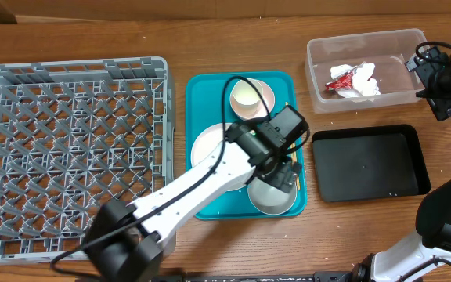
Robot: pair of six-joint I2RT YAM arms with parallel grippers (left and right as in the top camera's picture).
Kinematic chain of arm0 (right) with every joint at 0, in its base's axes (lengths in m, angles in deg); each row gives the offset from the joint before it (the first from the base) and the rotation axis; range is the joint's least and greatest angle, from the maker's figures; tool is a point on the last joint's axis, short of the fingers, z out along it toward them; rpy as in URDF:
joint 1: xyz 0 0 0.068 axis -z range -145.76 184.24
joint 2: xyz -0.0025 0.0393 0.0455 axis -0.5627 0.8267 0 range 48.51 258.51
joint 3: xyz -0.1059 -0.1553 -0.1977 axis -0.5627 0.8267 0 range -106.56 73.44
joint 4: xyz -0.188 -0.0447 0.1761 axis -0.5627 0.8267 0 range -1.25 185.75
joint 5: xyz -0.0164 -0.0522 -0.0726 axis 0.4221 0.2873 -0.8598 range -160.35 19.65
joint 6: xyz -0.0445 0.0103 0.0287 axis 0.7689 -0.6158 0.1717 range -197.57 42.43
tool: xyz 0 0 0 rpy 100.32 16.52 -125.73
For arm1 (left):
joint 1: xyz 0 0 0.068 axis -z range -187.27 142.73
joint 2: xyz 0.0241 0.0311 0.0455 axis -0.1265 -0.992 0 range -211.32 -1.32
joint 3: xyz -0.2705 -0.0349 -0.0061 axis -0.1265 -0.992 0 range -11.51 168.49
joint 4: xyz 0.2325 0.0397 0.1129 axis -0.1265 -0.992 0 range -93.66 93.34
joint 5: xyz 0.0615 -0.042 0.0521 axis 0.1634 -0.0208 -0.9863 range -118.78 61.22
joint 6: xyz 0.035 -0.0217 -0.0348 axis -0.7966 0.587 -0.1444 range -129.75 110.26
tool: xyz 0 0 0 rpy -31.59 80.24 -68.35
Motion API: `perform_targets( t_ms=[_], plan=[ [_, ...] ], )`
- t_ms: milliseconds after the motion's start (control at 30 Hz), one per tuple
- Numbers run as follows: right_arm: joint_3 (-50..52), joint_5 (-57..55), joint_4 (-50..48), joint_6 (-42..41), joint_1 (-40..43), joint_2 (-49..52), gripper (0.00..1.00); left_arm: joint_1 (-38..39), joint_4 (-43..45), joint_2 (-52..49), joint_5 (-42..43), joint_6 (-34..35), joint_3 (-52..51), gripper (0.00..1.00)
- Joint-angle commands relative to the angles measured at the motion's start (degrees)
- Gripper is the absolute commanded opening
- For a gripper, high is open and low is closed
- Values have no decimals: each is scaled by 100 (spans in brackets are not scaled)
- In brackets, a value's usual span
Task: Sort waste into correct bins and load items into the dishwasher
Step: 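Raise the left arm and move the left gripper over the white bowl, then close the left gripper on the rim of the small white bowl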
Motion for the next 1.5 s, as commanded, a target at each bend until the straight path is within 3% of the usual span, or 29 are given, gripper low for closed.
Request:
perform_targets(
  t_ms=[0, 300, 433, 567, 667, 767, 933, 1167, 1467],
  plan=[
    [-13, -11, -20, -9, -26, -59, 100, 46, 90, -310, 1029, 59, 133, 100],
    [-13, -11, -20, -9, -26, -59, 100, 321, 81, -487, 772, -260, 133, 100],
    [-13, -11, -20, -9, -26, -59, 100, 501, 42, -487, 501, 319, 133, 100],
    [-13, -11, -20, -9, -26, -59, 100, 743, -9, -490, 503, 468, 131, 100],
    [-13, -11, -20, -9, -26, -59, 100, 1038, -15, -492, -9, 479, 131, 90],
    [-13, -11, -20, -9, -26, -59, 100, 1290, -35, -498, -758, 732, 131, 73],
    [-13, -11, -20, -9, -26, -59, 100, 1300, 173, -636, -831, 721, 131, 59],
    [-13, -11, -20, -9, -26, -59, 100, 1322, 170, -1250, -444, 442, 131, 60],
    [-13, -11, -20, -9, -26, -59, 100, 1305, 155, -1373, -372, 470, 240, 42]
  ],
)
